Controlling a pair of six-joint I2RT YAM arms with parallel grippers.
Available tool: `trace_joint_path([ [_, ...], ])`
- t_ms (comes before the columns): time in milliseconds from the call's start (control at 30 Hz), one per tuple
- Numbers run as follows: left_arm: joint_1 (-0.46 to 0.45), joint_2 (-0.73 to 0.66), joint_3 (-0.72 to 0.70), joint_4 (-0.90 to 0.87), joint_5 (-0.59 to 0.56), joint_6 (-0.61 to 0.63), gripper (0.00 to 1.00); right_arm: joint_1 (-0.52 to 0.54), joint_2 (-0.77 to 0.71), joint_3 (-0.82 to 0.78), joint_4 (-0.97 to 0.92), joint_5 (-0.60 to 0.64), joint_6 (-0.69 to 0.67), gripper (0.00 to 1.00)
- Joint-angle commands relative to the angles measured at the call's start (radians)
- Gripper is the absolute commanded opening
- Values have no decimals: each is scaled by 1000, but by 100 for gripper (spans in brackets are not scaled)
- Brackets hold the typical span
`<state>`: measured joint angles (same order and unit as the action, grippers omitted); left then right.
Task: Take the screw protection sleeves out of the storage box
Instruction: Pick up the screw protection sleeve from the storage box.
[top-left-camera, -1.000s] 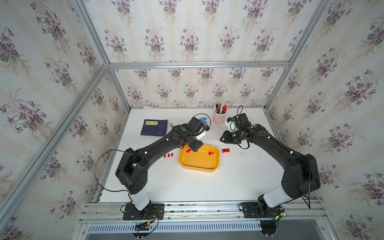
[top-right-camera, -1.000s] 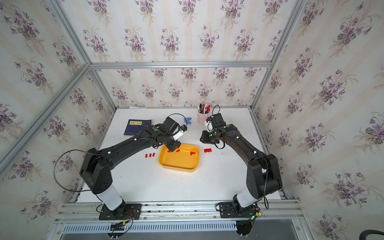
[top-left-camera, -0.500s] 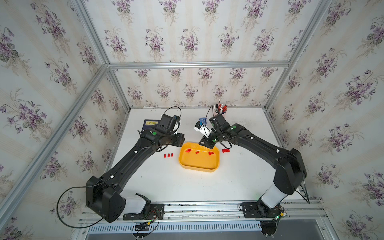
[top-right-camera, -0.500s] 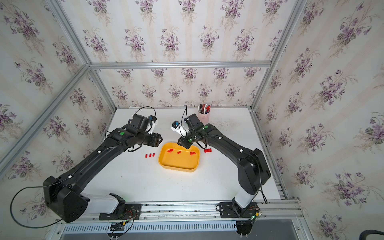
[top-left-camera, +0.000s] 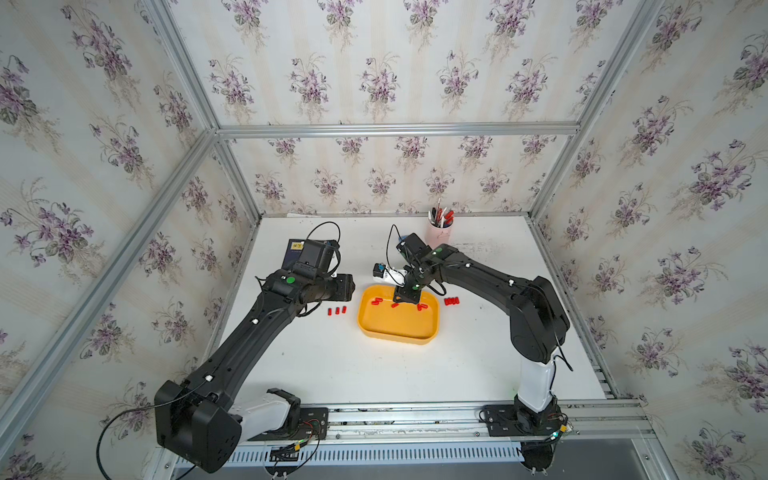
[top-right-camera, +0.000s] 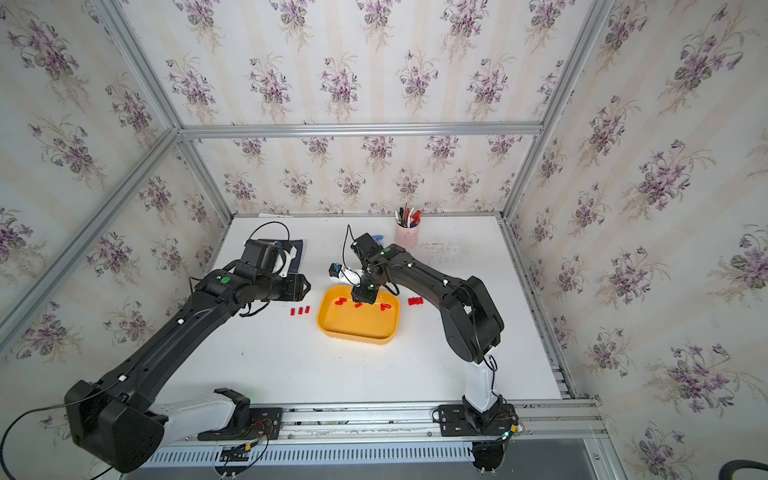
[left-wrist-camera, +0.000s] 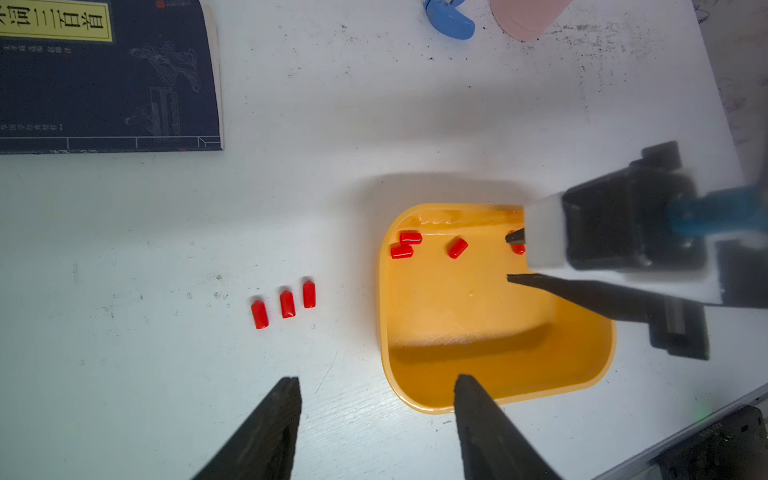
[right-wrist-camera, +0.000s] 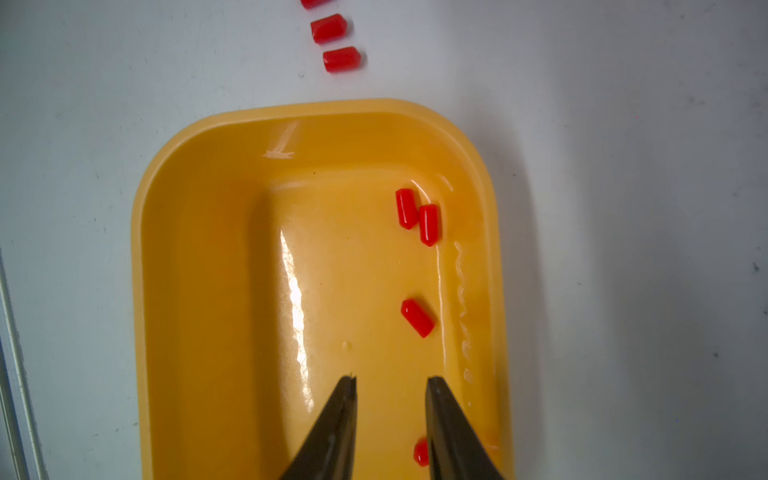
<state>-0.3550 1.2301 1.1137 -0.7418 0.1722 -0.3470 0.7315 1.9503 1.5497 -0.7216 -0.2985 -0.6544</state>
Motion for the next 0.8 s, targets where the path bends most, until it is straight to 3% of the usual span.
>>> trace_joint_path([
  [0,17,-2,-11,7,16,8,64,7,33,10,-13,10,-44,33],
  [767,90,6,-63,32,61,40,64,22,157,16,71,127,-111,34],
])
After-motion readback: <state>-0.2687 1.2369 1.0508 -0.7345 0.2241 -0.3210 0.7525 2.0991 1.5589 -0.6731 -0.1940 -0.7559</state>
